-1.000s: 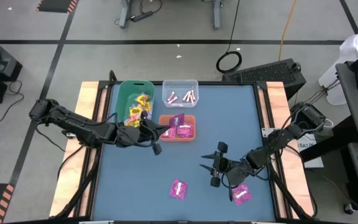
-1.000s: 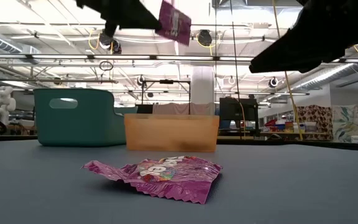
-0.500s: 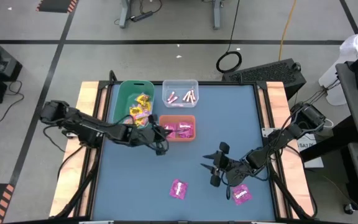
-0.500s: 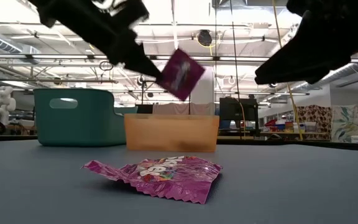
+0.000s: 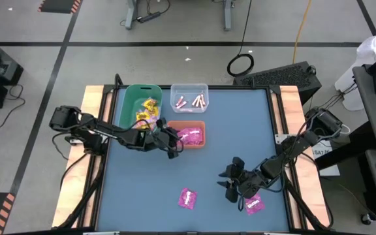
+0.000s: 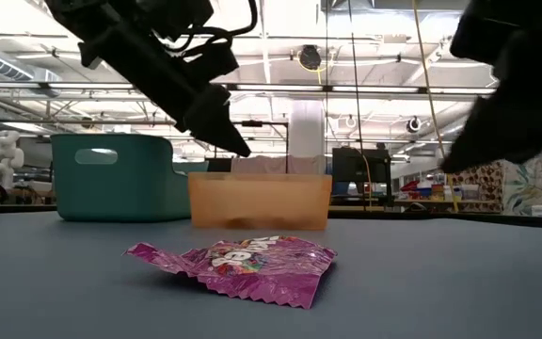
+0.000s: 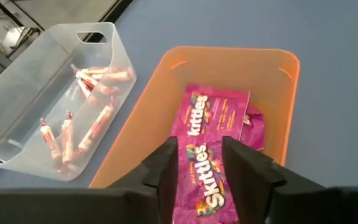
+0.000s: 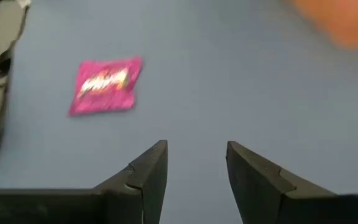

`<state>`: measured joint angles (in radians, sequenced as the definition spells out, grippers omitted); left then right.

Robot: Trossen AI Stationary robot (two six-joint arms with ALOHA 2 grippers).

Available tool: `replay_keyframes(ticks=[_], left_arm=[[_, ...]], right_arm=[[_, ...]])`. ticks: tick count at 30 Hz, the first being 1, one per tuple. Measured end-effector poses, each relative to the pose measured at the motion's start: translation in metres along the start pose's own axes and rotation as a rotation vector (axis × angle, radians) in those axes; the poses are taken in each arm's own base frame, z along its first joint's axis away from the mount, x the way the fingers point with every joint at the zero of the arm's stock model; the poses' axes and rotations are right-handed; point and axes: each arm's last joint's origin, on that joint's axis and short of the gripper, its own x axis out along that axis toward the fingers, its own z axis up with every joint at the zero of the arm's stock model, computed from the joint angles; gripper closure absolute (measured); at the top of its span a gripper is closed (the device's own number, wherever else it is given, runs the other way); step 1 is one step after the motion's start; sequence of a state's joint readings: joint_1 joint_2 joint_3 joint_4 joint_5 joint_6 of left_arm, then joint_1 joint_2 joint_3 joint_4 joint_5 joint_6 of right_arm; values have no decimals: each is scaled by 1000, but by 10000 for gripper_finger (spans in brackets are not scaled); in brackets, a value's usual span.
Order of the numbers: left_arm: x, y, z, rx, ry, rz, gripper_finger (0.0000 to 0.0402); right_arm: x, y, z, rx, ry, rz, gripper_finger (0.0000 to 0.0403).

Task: Sort candy
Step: Put the violet candy into the orange bin

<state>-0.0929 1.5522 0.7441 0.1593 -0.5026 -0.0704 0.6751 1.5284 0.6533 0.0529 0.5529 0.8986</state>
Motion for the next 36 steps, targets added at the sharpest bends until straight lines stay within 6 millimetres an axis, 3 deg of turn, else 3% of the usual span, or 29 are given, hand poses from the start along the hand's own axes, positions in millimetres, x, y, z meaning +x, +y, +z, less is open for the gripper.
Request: replay_keyframes(ticks=[9, 18, 28, 36], left_arm=[[-7, -8, 9, -8, -63, -31, 253], [-13, -18, 10, -2, -90, -66, 253], [-23, -34, 9, 9, -108, -122, 253], [-27, -41, 8, -77, -106, -151, 253]], right_arm=[[-18, 22, -10, 103, 298, 68, 248], [-71, 60, -5, 115, 459, -61, 248], [-103, 64, -60, 243, 654, -222, 237], [-90, 65, -96, 146, 628, -302, 178]])
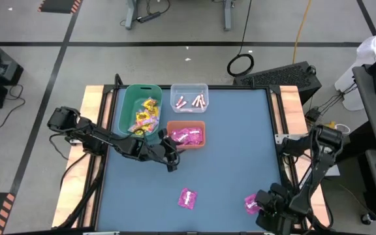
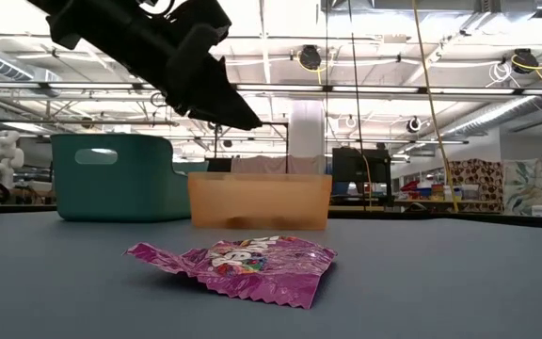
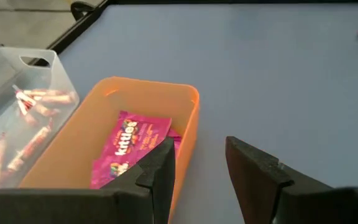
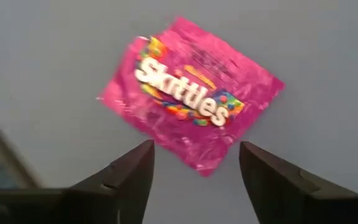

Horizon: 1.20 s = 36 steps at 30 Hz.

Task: Sort candy
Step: Put the violet candy into the orange bin

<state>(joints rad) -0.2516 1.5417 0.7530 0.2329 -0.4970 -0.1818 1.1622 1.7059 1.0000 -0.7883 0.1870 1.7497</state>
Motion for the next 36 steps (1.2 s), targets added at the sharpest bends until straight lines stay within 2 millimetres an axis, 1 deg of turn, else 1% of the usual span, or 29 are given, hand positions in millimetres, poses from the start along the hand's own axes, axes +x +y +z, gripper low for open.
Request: replay_keyframes(ticks=[4, 7, 12, 15, 18, 22, 24, 27, 30, 34, 36], left_arm=[[-3, -5, -1, -32, -2, -16, 253], [-5, -9, 0, -40, -14, -30, 253], [-8, -15, 3, -54, -55, -53, 253], [-9, -17, 5, -62, -75, -62, 253], [-9, -17, 5, -64, -78, -63, 253], [-9, -17, 5, -66, -82, -62, 253], [-9, -17, 5, -66, -82, -62, 253], [-9, -17, 5, -66, -82, -62, 253], [-9, -17, 5, -65, -82, -64, 253], [-10, -19, 5, -61, -82, -71, 253], [-11, -21, 5, -59, -82, -75, 253]], right_arm=[[15, 2, -3, -19, -5, -48, 156], [19, 4, -4, -22, -11, -49, 152], [19, 6, -4, 3, -16, -37, 169], [17, 12, -3, 39, -64, 9, 183], [13, 21, 1, 111, -133, 69, 193], [7, 27, 8, 149, -137, 74, 194], [5, 30, 11, 125, -124, 70, 194], [4, 27, 16, 66, -103, 14, 195], [5, 25, 17, -53, -98, -13, 189], [5, 24, 18, -185, -102, -30, 162], [4, 24, 18, -212, -101, -30, 144]])
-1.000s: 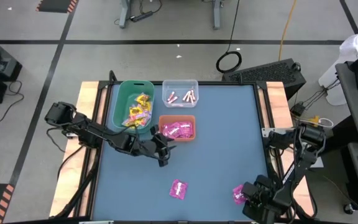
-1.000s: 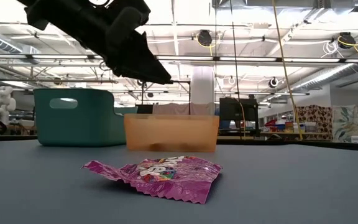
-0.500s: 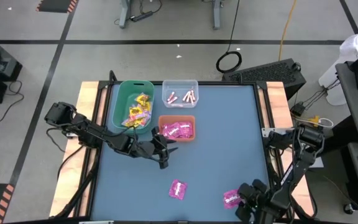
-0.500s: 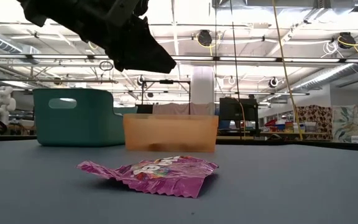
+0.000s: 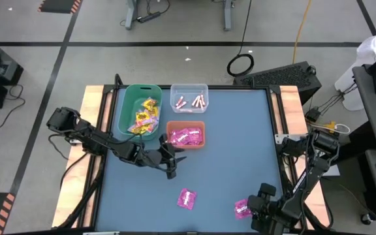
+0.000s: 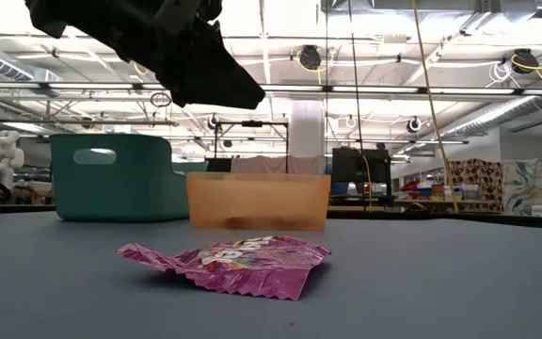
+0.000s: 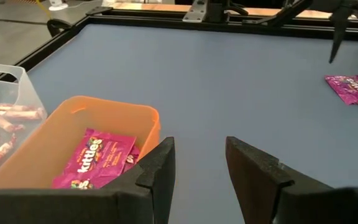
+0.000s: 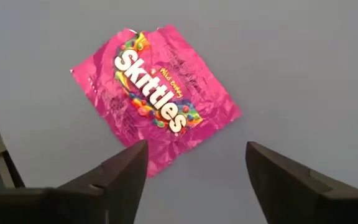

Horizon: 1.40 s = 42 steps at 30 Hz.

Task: Sort candy
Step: Put the violet candy into the orange bin

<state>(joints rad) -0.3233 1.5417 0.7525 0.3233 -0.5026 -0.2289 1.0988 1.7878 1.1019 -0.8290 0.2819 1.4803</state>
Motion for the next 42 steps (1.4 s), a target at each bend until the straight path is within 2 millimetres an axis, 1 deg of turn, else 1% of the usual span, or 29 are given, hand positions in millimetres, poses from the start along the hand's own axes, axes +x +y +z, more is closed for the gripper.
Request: replay_keyframes(ticks=[2, 5, 7, 11, 13, 16, 18, 26, 31, 32, 35, 39, 42], left_arm=[[0, -1, 0, 1, 0, -3, 253], [-1, -1, 0, 2, 0, -5, 253], [-1, -2, 0, 2, -1, -6, 253], [-1, -2, 0, 0, -4, -7, 253], [-1, -2, 0, 1, -4, -7, 253], [-1, -2, 0, 0, -5, -7, 253], [-1, -2, 0, 0, -5, -7, 253], [-1, -2, 0, -1, -5, -7, 253], [-1, -2, 0, 0, -5, -7, 253], [-1, -2, 0, 0, -5, -7, 253], [-1, -2, 0, 0, -5, -7, 253], [-1, -2, 0, 0, -5, -7, 253], [-1, -2, 0, 1, -4, -7, 253]], right_arm=[[0, 1, 0, 8, -2, 14, 127], [0, 3, 0, 54, -1, 32, 119], [3, 7, -1, 73, 1, 58, 121], [18, 11, -7, 66, 51, 25, 135], [21, 13, -8, 60, 64, 25, 147], [24, 14, -9, 57, 82, 21, 173], [24, 14, -9, 61, 84, 23, 198], [23, 15, -8, 71, 80, 47, 327], [23, 17, -8, 78, 52, 68, 392], [23, 18, -8, 83, 53, 70, 396], [22, 18, -7, 110, 52, 79, 394], [16, 16, -5, 127, 50, 92, 400], [8, 13, -2, 141, -6, 100, 401]])
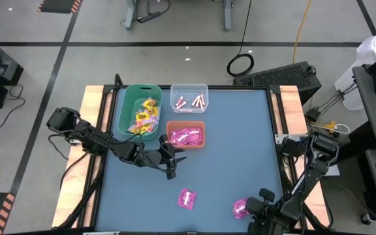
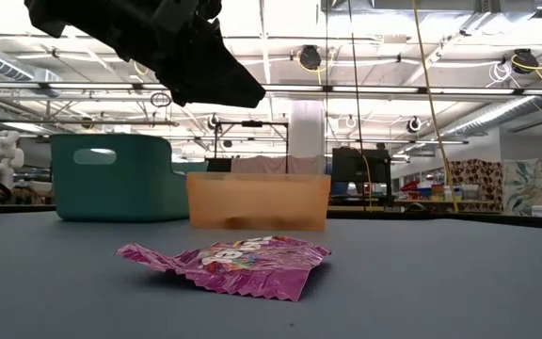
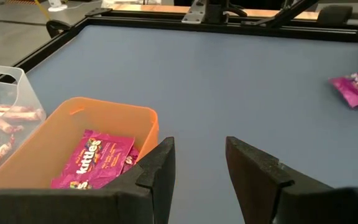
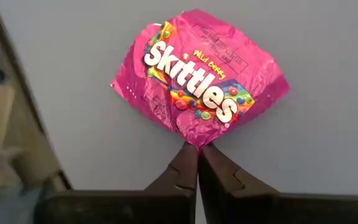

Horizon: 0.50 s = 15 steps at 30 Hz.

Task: Sort candy
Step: Put the violet candy into the orange bin

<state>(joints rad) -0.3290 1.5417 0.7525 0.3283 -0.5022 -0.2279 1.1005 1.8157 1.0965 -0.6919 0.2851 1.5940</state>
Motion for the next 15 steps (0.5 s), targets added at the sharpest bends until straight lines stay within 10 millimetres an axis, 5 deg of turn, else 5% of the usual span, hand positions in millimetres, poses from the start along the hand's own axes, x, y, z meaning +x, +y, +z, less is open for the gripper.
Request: replay_keyframes(ticks=[8, 15], left_arm=[[0, 0, 0, 0, -1, 0, 253], [0, 0, 1, 24, -9, -2, 253]], right_arm=[[-19, -5, 13, -42, -250, 9, 402], [-33, -20, 37, -121, -680, -127, 403]])
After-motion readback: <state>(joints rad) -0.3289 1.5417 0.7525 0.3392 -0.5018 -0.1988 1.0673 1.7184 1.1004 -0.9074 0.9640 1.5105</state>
